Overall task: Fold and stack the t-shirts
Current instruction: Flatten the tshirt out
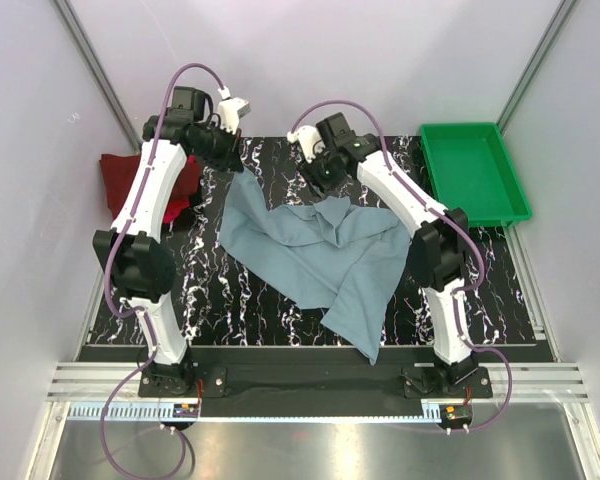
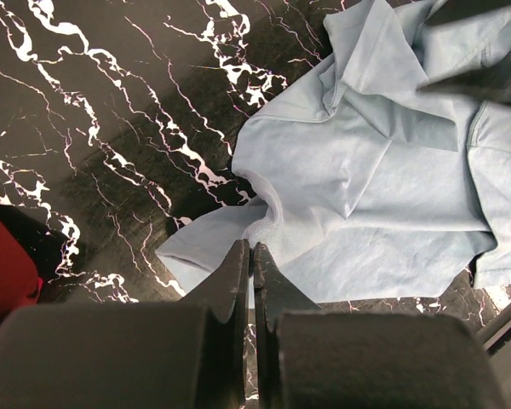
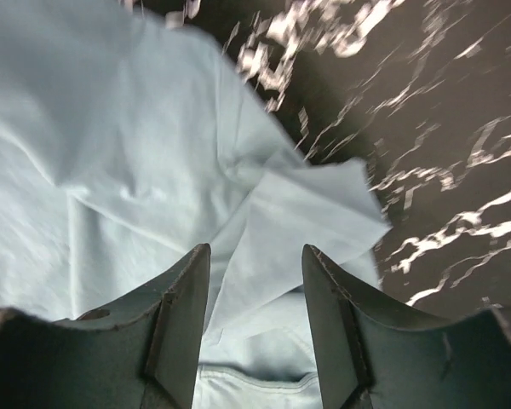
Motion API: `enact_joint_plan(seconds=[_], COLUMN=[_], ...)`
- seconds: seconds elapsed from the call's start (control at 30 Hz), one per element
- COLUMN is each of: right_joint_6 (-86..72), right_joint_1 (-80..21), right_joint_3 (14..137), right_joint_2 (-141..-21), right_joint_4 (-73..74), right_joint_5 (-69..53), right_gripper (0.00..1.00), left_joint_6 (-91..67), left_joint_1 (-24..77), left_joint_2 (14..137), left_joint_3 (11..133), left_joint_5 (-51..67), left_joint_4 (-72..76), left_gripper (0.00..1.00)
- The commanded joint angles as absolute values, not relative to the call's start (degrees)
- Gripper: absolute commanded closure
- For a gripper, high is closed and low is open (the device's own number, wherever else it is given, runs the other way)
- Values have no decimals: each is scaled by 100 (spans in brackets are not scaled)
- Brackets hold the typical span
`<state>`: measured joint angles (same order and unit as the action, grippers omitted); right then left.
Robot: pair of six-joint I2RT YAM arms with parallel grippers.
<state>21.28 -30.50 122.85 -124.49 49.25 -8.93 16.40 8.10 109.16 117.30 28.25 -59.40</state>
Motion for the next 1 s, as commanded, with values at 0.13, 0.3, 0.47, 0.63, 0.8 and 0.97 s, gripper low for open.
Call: enact_joint_plan(seconds=[0.13,0.3,0.47,0.63,0.8,0.97], right_joint_6=[2566,2610,2593,2742,2962,2988], right_joint_1=[-3313,-3480,-3542,-3560,-3542,-3437], right_joint_3=[11874,12171,12699,12937,12964,12850], right_joint_2=[-12735,-13094,-13534,-13702,-13658,-13649], right_joint_4=[5028,5036,5212,5177,5124,5045], right_joint_5=[-501,-343,-273,-80,289,422], right_gripper=[46,46,46,46,46,52], left_joint_6=[1336,1275,1239,1160,1099,1002], left_joint_1=[501,255,176,114,106,114], left_joint_2=[10714,10512,10371,10310,10380,10529], left_joint_3=[11751,11479,11365,11294,11303,11531], left_joint_5=[2839,2997,3138,3190,3217,3261], left_joint_4=[-5599,-5563,-5572,-5546,-5476,-5423], left_gripper=[100,100,100,100,100,100])
